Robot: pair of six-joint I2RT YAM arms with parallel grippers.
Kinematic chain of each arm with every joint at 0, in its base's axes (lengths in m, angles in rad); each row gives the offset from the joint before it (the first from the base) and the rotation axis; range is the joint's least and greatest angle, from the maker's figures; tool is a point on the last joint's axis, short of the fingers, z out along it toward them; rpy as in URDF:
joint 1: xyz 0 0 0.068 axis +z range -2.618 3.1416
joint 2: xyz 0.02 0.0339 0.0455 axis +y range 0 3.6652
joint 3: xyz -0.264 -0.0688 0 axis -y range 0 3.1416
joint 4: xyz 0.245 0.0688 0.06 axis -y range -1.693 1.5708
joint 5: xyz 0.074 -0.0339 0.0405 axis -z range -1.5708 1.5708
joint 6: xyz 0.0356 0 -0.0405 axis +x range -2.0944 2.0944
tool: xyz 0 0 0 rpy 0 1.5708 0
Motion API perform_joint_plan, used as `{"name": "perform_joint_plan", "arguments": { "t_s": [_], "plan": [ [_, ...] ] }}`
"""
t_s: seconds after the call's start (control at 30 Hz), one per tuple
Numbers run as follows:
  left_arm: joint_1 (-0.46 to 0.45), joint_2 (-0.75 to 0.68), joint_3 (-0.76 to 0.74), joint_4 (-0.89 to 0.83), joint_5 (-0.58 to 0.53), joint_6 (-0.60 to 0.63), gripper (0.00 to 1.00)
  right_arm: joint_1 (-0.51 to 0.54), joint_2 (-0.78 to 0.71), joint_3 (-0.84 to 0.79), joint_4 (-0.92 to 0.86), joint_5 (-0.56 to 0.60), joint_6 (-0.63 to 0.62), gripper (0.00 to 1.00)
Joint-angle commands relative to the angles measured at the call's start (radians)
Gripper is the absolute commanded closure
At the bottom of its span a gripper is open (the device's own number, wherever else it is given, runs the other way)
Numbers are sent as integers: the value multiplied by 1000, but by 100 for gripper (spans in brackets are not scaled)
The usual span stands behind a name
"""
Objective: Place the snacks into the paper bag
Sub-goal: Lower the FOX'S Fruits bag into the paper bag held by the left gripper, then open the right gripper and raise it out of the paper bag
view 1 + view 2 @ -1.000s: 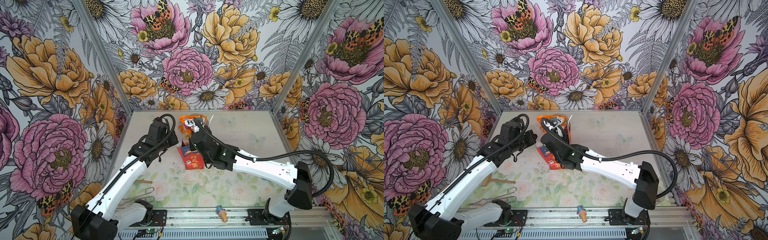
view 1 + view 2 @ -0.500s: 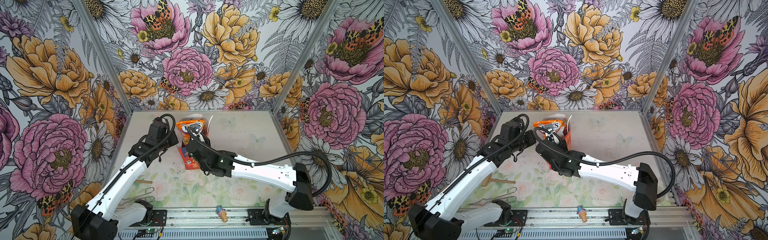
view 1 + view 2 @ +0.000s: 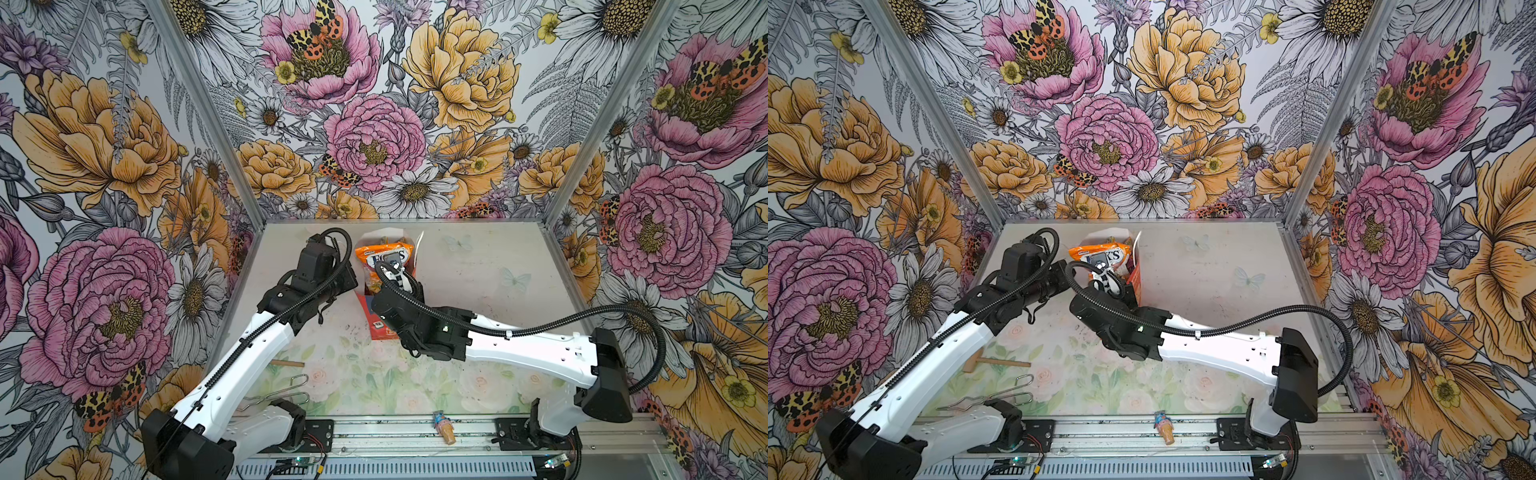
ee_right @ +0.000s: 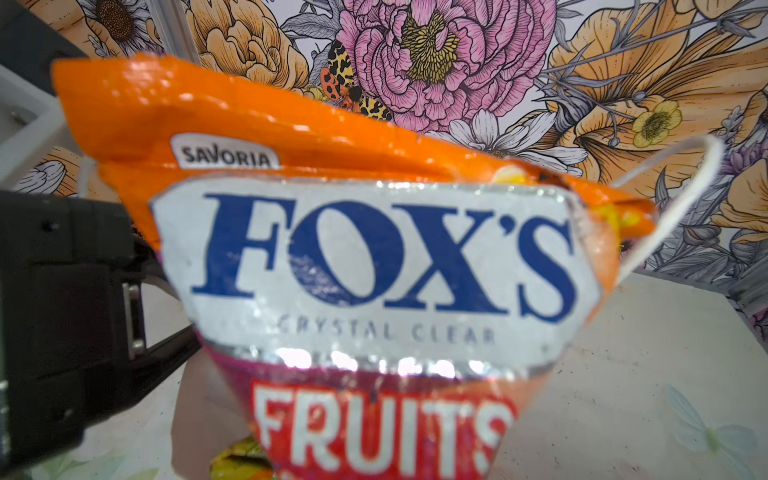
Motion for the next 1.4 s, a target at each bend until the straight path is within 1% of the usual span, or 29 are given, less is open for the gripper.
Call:
{"name": "perform_joint_plan", "arguments": {
  "t_s": [0.0,0.23,0.33,0.57,0.8,0.87,0.9,0.97,1.1,1.13,1.2,1.23,1.3,1.37],
  "plan": [
    [-10,-18,4,-16,-19,-5,100,10,-32,3,-1,54,15,94],
    [-11,-12,7,-16,-20,-4,100,12,-24,12,-1,63,7,72],
    [-11,-9,12,-16,-19,-4,100,12,-21,15,-1,80,-3,67],
    [-16,2,21,-16,-21,-1,100,11,4,40,-1,91,-23,64],
    [-17,10,26,-16,-22,2,100,6,-19,33,-2,102,-37,63],
    [-16,7,32,-17,-23,7,100,-6,-43,27,-1,84,-51,59],
    [-15,5,33,-17,-23,11,100,-20,-65,24,-3,53,-55,56],
    [-15,2,39,-17,-22,13,100,-67,-113,18,-15,-79,-50,52],
    [-14,3,47,-17,-17,16,100,-206,-209,2,-48,-427,6,49],
    [-13,4,48,-17,-14,15,96,-236,-227,-1,-52,-509,7,49],
    [-15,2,50,-17,-8,14,92,-279,-252,1,-67,-622,-10,48],
    [-15,0,52,-17,-8,14,89,-295,-262,6,-82,-659,-24,48],
    [-17,-4,54,-17,-8,14,79,-318,-280,13,-108,-689,-43,47],
    [-15,-12,54,-17,-11,15,75,-346,-302,7,-120,-694,-55,47]
  ]
}}
